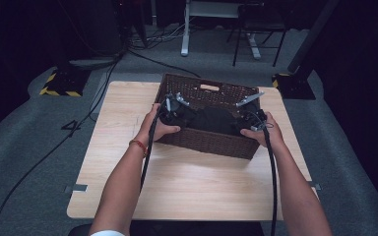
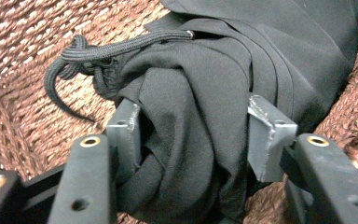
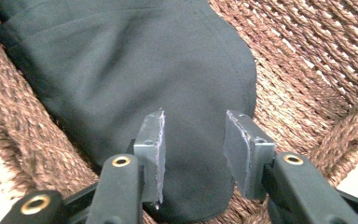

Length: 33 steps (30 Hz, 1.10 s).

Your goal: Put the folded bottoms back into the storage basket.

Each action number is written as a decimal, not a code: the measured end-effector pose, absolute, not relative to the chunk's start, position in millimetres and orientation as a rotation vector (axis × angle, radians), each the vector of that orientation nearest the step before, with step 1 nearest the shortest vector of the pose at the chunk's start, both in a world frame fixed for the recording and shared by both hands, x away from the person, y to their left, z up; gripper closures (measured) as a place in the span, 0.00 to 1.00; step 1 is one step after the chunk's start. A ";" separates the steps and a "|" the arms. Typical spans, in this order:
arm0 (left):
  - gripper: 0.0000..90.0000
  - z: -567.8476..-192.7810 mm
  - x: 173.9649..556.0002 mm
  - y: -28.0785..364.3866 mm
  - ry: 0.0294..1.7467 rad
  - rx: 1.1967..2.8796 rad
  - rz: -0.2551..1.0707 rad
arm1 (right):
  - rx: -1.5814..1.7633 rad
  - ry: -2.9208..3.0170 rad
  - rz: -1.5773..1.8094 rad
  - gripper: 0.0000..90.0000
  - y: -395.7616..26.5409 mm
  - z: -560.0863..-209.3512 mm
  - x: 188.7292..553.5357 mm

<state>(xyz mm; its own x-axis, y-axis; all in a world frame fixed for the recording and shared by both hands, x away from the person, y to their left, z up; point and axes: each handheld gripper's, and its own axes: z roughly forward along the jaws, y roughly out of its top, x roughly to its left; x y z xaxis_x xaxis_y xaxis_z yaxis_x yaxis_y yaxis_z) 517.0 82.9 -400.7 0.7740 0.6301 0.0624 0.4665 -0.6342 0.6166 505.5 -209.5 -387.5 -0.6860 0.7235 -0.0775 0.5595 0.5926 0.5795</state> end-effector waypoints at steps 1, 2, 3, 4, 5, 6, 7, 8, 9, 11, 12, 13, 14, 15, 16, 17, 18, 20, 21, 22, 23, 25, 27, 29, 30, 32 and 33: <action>0.48 -400.7 517.0 82.9 0.815 2.374 0.365 | 1.045 2.519 0.758 0.64 -209.5 -387.7 505.4; 0.48 -400.4 516.8 83.2 0.820 2.374 0.370 | 1.045 2.519 0.758 0.64 -209.5 -387.7 505.4; 0.45 -399.8 516.5 83.8 0.825 2.370 0.375 | 1.046 2.509 0.769 0.62 -209.8 -387.4 505.0; 0.45 -399.4 516.6 84.5 0.827 2.365 0.369 | 1.046 2.509 0.769 0.62 -209.8 -387.4 505.0; 0.40 -398.7 516.6 85.6 0.832 2.358 0.359 | 1.050 2.494 0.784 0.61 -210.7 -386.6 504.5; 0.40 -398.1 516.3 86.5 0.835 2.350 0.356 | 1.050 2.494 0.784 0.61 -210.7 -386.6 504.5; 0.39 -396.9 515.7 87.9 0.839 2.333 0.358 | 1.054 2.490 0.792 0.60 -211.3 -386.3 504.3; 0.35 -395.6 515.3 89.0 0.840 2.320 0.349 | 1.057 2.485 0.796 0.57 -211.7 -386.0 504.0; 0.35 -392.1 513.3 90.4 0.827 2.299 0.347 | 1.067 2.473 0.804 0.55 -212.5 -385.4 503.7; 0.34 -390.8 512.4 90.1 0.819 2.299 0.350 | 1.064 2.466 0.816 0.52 -212.8 -384.7 503.3; 0.34 -390.0 511.4 89.4 0.816 2.298 0.353 | 1.064 2.466 0.816 0.52 -212.8 -384.7 503.3; 0.33 -389.0 510.5 88.5 0.812 2.301 0.355 | 1.061 2.464 0.818 0.51 -212.7 -384.3 503.2; 0.33 -388.5 510.1 87.8 0.809 2.302 0.354 | 1.060 2.461 0.823 0.50 -212.4 -384.0 502.7; 0.32 -387.6 509.4 86.6 0.803 2.304 0.357 | 1.056 2.463 0.825 0.48 -212.2 -383.7 502.5; 0.32 -387.0 509.0 85.9 0.801 2.304 0.360 | 1.050 2.459 0.827 0.45 -211.5 -383.0 501.5; 0.32 -386.4 508.4 85.0 0.798 2.301 0.361 | 1.050 2.459 0.827 0.45 -211.5 -383.0 501.5; 0.31 -385.3 508.0 84.0 0.794 2.302 0.363 | 1.049 2.453 0.829 0.42 -211.4 -382.7 501.1; 0.29 -383.6 506.3 81.8 0.785 2.298 0.379 | 1.041 2.448 0.844 0.36 -211.6 -380.7 499.6; 0.29 -383.6 506.3 81.8 0.785 2.298 0.379 | 1.041 2.448 0.844 0.36 -211.6 -380.7 499.6; 0.28 -382.8 505.6 81.3 0.782 2.298 0.382 | 1.037 2.437 0.868 0.34 -212.5 -378.8 498.2; 0.27 -381.9 504.8 80.7 0.778 2.296 0.386 | 1.030 2.435 0.877 0.32 -213.2 -377.6 497.4; 0.27 -379.1 503.0 80.6 0.776 2.289 0.393 | 1.030 2.426 0.885 0.31 -213.8 -376.4 496.5; 0.25 -376.5 501.0 80.9 0.784 2.265 0.409 | 1.028 2.413 0.899 0.29 -215.1 -374.0 494.8; 0.23 -372.3 499.1 82.7 0.791 2.245 0.421 | 1.018 2.399 0.942 0.27 -218.2 -369.4 491.0; 0.23 -370.8 498.3 83.5 0.794 2.240 0.426 | 1.018 2.399 0.942 0.27 -218.2 -369.4 491.0; 0.20 -367.4 495.9 85.0 0.797 2.219 0.438 | 1.021 2.373 0.958 0.24 -219.6 -366.7 488.6; 0.20 -365.3 494.1 86.1 0.794 2.212 0.440 | 1.020 2.361 0.965 0.23 -220.3 -365.2 487.2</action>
